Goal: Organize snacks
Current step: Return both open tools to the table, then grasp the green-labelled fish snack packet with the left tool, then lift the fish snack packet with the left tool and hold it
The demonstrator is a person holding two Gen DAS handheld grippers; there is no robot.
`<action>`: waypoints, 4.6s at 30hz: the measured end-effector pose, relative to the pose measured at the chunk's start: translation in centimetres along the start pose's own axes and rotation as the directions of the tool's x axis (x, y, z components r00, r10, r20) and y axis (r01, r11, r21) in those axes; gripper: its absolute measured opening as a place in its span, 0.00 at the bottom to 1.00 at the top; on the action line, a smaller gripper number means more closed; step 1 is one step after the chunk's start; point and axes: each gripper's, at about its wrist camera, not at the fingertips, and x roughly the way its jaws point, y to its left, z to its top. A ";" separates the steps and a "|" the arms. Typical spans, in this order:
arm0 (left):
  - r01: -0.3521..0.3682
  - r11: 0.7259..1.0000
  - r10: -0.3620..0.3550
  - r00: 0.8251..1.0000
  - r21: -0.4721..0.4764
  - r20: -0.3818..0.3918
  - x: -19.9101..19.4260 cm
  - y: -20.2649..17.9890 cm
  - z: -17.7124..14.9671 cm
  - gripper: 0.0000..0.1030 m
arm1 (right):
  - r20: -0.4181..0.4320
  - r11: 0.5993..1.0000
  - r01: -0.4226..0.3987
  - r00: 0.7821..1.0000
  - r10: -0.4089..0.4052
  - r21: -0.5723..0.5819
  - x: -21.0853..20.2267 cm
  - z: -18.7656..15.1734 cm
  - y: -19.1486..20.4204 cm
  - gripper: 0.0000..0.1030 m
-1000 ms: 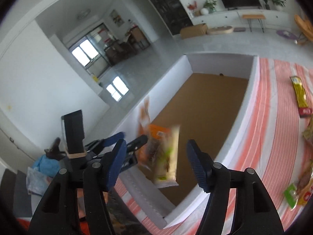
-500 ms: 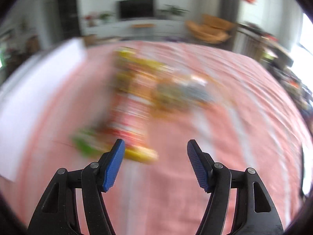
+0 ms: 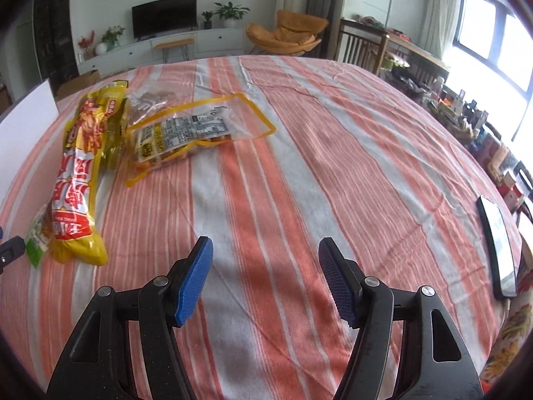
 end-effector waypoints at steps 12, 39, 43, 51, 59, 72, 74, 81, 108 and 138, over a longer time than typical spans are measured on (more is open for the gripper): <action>-0.051 0.999 0.051 0.999 0.018 -0.012 1.2 -0.2 0.1 1.00 | -0.046 0.996 -0.022 0.999 0.026 0.087 1.1 -0.6 -2.1 0.77; -0.054 0.998 0.055 0.998 0.020 -0.014 1.3 -0.2 0.3 1.00 | -0.048 0.996 -0.016 0.999 0.020 0.085 0.9 -0.6 -2.0 0.80; -0.054 0.998 0.054 0.998 0.020 -0.014 1.3 -0.2 0.3 1.00 | -0.048 0.996 -0.015 0.999 0.020 0.085 0.9 -0.6 -1.9 0.80; -0.054 0.998 0.054 0.998 0.019 -0.014 1.3 -0.2 0.3 1.00 | -0.048 0.996 -0.016 0.999 0.020 0.086 0.8 -0.6 -1.9 0.80; 0.058 0.998 -0.057 0.998 -0.027 0.023 0.3 0.9 0.1 1.00 | -0.048 0.996 -0.017 0.999 0.021 0.086 0.8 -0.7 -1.9 0.80; 0.049 0.930 -0.031 0.998 0.363 -0.057 1.7 -6.7 5.5 0.90 | -0.047 0.996 -0.019 0.999 0.023 0.085 0.8 -0.7 -1.9 0.80; 0.070 0.923 -0.047 0.997 0.380 -0.069 2.6 -7.6 5.8 0.87 | -0.047 0.996 -0.020 0.999 0.024 0.086 0.8 -0.7 -1.9 0.80; 0.183 0.916 -0.137 0.979 0.358 -0.150 5.0 -10.1 6.7 0.56 | -0.047 0.996 -0.019 0.999 0.023 0.086 0.8 -0.7 -1.9 0.80; 0.000 0.994 0.001 1.000 0.105 -0.015 2.1 -1.9 1.9 0.98 | -0.048 0.996 -0.019 0.999 0.023 0.086 0.7 -0.8 -1.9 0.81; -0.012 0.996 0.014 1.000 0.089 -0.022 2.5 -1.7 2.1 1.00 | -0.049 0.996 -0.020 0.999 0.024 0.086 0.6 -0.8 -1.9 0.83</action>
